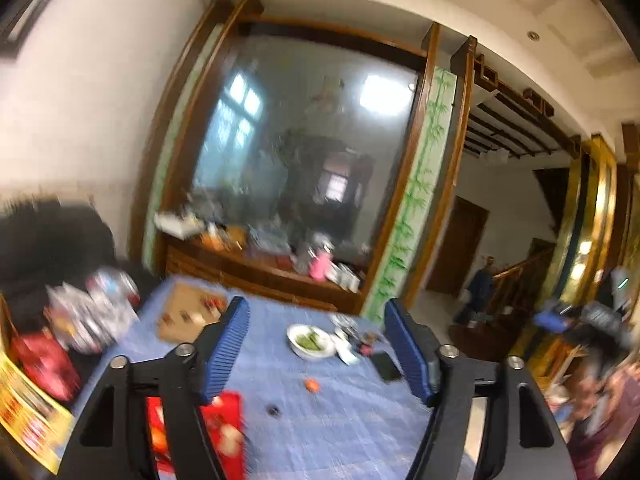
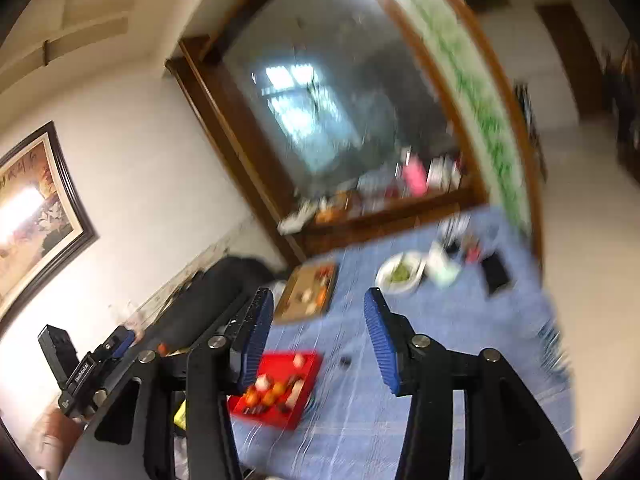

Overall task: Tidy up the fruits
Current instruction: 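Lift both open tools away and swing them back over the tablecloth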

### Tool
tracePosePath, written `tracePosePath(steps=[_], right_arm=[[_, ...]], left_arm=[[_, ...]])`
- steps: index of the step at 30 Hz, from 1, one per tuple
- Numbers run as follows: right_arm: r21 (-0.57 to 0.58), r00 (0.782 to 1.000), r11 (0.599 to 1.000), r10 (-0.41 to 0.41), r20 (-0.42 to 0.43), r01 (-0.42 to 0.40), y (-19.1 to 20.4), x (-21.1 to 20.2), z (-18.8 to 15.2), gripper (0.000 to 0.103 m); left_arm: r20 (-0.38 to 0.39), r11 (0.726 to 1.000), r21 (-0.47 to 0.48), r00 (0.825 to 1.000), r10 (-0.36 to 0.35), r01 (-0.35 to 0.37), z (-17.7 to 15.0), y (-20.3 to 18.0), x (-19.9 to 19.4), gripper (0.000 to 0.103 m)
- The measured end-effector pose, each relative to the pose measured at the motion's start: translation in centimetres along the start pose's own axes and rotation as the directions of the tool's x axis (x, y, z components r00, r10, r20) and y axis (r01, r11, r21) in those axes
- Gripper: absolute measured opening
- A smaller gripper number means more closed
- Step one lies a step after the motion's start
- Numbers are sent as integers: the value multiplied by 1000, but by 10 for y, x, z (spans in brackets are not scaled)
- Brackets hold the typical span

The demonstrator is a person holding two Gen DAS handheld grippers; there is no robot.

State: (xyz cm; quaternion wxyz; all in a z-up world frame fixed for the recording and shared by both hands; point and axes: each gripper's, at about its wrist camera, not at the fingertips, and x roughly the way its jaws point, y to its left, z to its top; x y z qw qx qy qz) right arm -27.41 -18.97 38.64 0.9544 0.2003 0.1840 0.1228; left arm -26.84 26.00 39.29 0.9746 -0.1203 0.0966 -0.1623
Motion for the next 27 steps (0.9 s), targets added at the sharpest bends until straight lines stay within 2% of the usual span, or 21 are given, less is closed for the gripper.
tracePosePath(steps=[1,4,5,6,8,10,13,16,18,20,21,22,23,24,25,27], right_arm=[[-21,999,999,-24,31,25,7,-14,20,58],[-60,990,992,-105,93,111,22,-43,64,61],[-73,983,986,-143,113,151,27,-48,77,63],[-83,977,980,-171,126,182,30,-50,86,69],[-104,967,967,-217,134,231,31,-43,96,76],[-130,961,955,-251,117,266,25,-20,91,77],[-158,952,939,-303,47,306,2,35,66,77],[-209,935,919,-351,-43,335,-24,105,27,77],[-248,920,904,-380,-92,349,-40,149,0,77],[-292,908,897,-388,-161,332,-59,200,-34,77],[-306,901,897,-387,-194,319,-67,223,-47,72],[-314,895,902,-378,-238,297,-77,250,-63,58],[-310,887,911,-361,-287,271,-87,278,-77,51],[-299,879,920,-347,-326,252,-93,297,-87,44],[-272,867,936,-320,-381,225,-104,327,-100,42],[-223,850,957,-270,-451,186,-118,370,-117,40]], left_arm=[[16,999,28,999,35,-35,11,-2,-1,79],[63,987,105,991,118,-124,34,-4,4,85],[73,981,126,987,142,-150,37,-4,10,89],[80,975,142,984,159,-169,37,-3,18,92],[84,968,167,981,176,-188,29,0,36,93],[54,965,188,983,178,-185,13,4,62,94],[-66,975,182,988,143,-129,-28,15,118,94],[-198,984,148,972,130,-102,-74,24,178,94],[-292,989,113,949,121,-91,-110,33,220,93],[-378,993,70,919,111,-91,-146,44,257,93],[-418,994,52,902,107,-94,-162,47,275,87],[-455,994,43,884,106,-97,-179,48,291,81],[-496,995,39,863,103,-96,-194,50,307,69],[-531,995,35,842,95,-90,-209,51,322,64],[-568,996,32,818,86,-83,-224,50,337,62],[-609,996,38,789,86,-80,-247,46,353,62]])
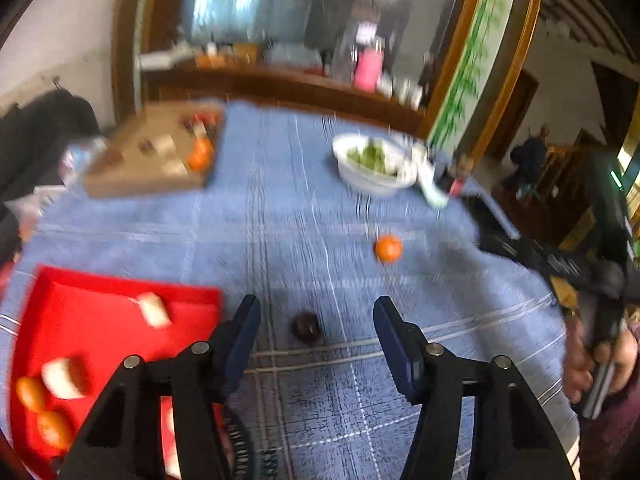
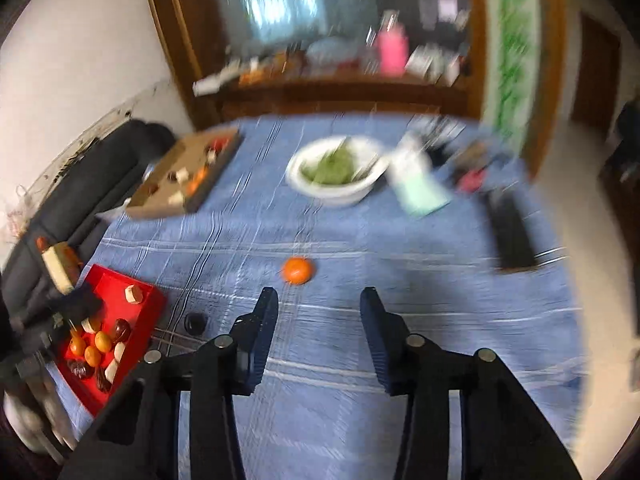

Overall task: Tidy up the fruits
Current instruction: 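Lift both open tools away and swing them back over the tablecloth, then grasp a dark date with the left tool while the right tool grasps the last orange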

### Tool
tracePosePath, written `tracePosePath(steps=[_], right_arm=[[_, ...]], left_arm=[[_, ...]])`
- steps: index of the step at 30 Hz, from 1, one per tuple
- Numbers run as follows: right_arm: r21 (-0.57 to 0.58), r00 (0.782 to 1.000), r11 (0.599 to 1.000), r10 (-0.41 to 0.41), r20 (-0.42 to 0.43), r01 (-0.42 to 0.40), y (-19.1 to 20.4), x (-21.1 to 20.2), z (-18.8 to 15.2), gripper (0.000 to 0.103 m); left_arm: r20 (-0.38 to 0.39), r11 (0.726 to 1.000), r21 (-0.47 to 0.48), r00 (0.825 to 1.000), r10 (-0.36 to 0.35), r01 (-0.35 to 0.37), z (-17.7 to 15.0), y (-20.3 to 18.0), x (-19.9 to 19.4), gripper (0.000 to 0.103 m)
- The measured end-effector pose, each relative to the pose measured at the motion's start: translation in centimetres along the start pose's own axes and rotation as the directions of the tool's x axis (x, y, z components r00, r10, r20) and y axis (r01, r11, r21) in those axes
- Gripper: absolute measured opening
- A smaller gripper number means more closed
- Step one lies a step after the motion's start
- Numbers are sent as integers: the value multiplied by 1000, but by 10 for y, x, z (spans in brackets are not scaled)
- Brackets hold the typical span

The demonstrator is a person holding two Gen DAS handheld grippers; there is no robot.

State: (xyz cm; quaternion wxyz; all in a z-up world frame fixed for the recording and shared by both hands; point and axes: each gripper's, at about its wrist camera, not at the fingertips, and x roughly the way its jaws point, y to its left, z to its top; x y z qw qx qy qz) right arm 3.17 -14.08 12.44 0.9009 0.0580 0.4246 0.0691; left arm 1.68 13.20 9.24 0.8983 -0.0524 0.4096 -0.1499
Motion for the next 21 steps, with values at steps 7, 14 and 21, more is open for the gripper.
tracePosePath(steps=[7,14,21], right_arm=[[-12,995,999,36,-96,-37,15,112,5,40],[-107,993,994,-37,-109,25,26,151,2,39],[-123,994,991,-58,-98,45,29,164,-3,33]], left_arm=[[-102,1000,-10,994,26,-27,-8,0,61,62],[-169,999,-1,985,45,-45,-11,-2,92,62],[-164,995,45,982,93,-86,-14,-7,96,22]])
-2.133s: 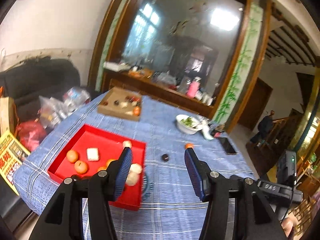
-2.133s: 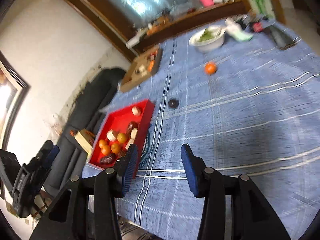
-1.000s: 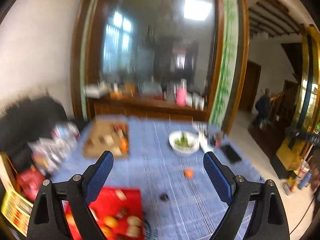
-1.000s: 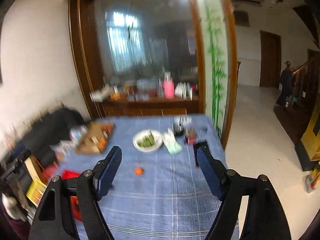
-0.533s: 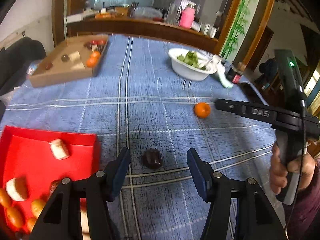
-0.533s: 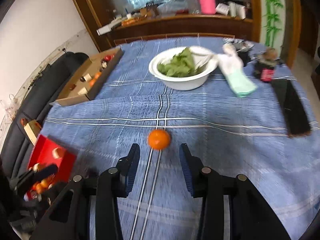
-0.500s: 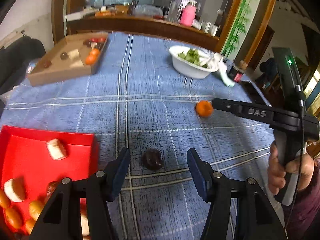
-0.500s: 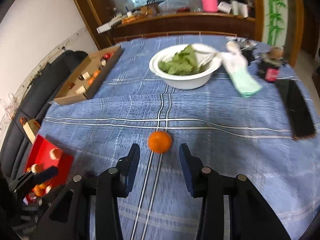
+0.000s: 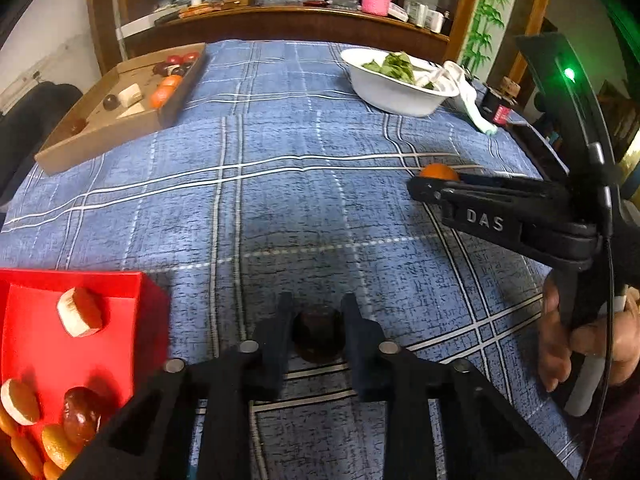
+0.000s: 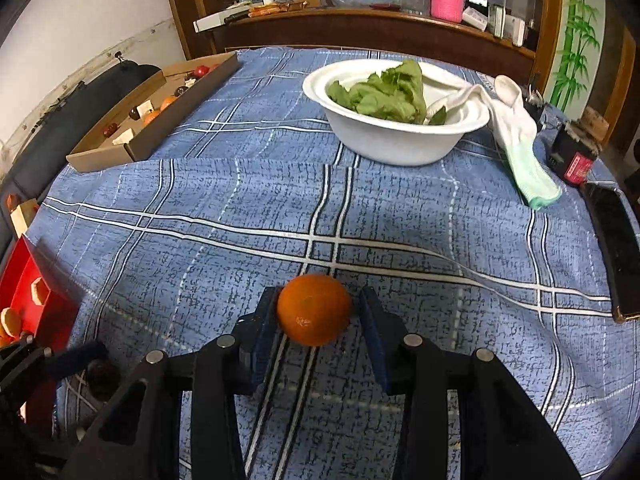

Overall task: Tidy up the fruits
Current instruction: 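Grasp a dark date with the left tool while the right tool grasps the last orange, then carry the date into the red tray and open the left tool while the right tool releases the orange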

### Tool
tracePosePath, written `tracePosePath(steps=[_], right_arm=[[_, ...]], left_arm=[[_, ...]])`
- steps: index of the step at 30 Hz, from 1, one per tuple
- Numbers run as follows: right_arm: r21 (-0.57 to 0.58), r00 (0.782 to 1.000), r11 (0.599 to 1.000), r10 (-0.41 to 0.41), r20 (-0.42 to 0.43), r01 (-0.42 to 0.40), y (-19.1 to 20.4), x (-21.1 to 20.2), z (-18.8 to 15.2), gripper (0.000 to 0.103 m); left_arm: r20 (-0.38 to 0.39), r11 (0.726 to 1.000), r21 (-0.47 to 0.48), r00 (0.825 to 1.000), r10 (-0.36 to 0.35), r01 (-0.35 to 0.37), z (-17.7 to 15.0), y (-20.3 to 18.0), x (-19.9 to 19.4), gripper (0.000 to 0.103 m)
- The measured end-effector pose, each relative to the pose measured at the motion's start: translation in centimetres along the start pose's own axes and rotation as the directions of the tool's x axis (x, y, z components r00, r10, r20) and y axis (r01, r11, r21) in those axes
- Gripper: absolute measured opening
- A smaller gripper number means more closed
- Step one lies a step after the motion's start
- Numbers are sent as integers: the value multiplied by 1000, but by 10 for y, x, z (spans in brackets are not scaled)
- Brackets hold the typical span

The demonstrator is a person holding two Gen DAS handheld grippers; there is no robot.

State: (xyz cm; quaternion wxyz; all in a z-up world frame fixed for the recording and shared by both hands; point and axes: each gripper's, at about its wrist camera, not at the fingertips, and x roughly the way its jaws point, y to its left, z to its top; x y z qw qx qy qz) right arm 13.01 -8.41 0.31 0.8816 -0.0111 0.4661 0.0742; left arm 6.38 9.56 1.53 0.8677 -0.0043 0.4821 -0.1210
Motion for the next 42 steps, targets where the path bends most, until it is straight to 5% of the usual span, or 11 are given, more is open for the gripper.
tracePosePath(steps=[8,14,20,27,38,40,42], right_arm=[[97,995,990,98,14,-99,-5,-31,-6,32],[78,982,980,178,66,-183,21,-86,-15,32],[-8,950,952,305,63,-305,85,-115,-22,32],[-129,911,902,411,-31,-412,178,-111,-42,33],[-226,911,883,391,-129,-411,273,-63,-44,33],[-231,918,889,373,-131,-395,279,-55,-43,34],[-224,920,893,368,-134,-390,282,-50,-43,35]], left_arm=[[89,990,-105,992,-86,95,-16,25,-49,22],[206,951,-258,972,-115,168,-37,84,-110,23],[267,912,-396,964,6,104,-67,150,-147,23],[234,859,-510,955,183,-40,-95,207,-147,23],[185,821,-571,970,156,-23,-116,243,-128,24],[191,821,-570,971,142,-8,-117,245,-130,26],[204,825,-565,970,134,5,-117,245,-134,39]])
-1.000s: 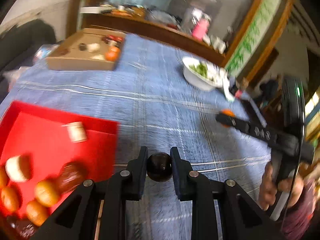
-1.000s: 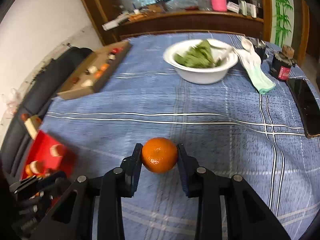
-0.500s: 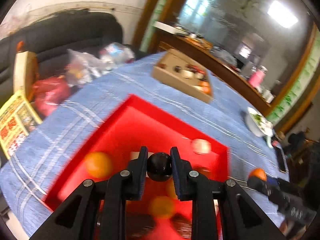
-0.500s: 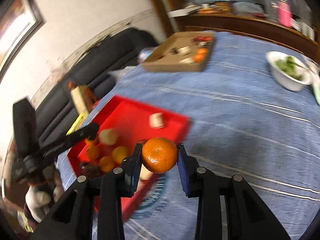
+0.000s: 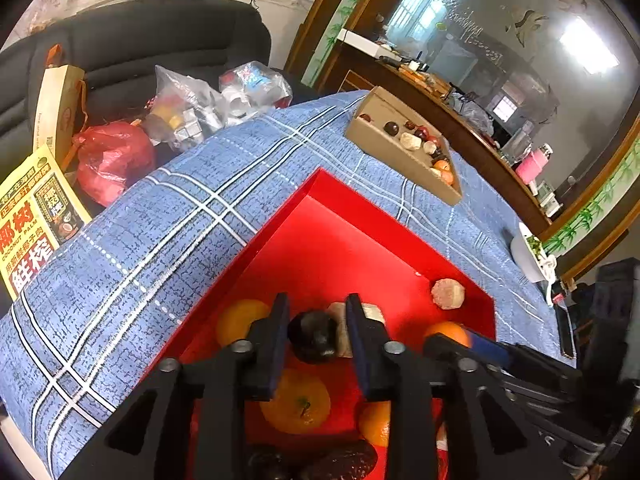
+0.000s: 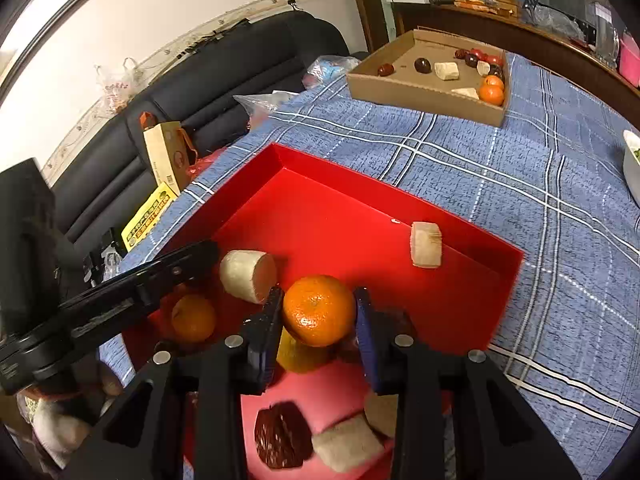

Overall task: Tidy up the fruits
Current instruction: 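Carry the date into the red tray and open the left tool while the right tool releases the orange, then lift both open tools away from the red tray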

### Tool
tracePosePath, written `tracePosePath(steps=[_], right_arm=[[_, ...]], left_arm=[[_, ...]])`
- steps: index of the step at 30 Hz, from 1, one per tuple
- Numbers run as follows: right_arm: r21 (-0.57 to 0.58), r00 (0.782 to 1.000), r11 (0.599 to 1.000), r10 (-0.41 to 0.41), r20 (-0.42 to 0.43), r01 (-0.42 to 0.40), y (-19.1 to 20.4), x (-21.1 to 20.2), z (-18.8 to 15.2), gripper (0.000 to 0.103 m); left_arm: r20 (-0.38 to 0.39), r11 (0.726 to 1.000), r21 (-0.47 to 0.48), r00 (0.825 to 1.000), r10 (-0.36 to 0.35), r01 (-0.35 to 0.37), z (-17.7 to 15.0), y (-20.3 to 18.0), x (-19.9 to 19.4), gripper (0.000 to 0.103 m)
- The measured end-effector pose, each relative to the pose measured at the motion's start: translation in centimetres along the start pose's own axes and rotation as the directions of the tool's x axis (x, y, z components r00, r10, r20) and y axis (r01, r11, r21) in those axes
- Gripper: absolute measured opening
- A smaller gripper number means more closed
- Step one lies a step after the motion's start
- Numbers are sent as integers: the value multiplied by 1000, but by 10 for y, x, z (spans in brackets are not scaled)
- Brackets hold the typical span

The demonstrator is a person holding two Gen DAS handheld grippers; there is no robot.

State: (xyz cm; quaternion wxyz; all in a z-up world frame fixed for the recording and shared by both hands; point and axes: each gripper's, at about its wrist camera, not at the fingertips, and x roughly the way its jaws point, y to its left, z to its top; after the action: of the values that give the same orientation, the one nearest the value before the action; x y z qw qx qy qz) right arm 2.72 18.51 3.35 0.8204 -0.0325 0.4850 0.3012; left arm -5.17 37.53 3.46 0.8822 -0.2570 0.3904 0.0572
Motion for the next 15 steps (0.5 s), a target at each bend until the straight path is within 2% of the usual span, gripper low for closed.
tracePosePath(steps=[3,8,11,12,14,15], right_arm=[[19,1000,1000,0,7,0,-1,2,2,41],[23,999,1000,-9,38,8,1,-9,3,41],[30,997,1000,-8,76,5,2,-28,0,43],[31,996,999,-11,89,8,2,-34,-2,45],[35,992,999,-29,122,25,0,-50,-11,47],[39,989,999,-38,140,33,-1,-59,-16,47]], left_arm=[[25,1000,3,1000,-11,11,2,-2,-8,57],[53,1000,-2,999,-1,1,4,-4,-21,58],[90,999,24,995,42,-44,2,-12,-33,60],[122,994,46,988,90,-96,1,-19,-40,60],[204,974,95,962,182,-205,-4,-36,-53,61],[251,960,116,943,219,-254,-7,-46,-61,67]])
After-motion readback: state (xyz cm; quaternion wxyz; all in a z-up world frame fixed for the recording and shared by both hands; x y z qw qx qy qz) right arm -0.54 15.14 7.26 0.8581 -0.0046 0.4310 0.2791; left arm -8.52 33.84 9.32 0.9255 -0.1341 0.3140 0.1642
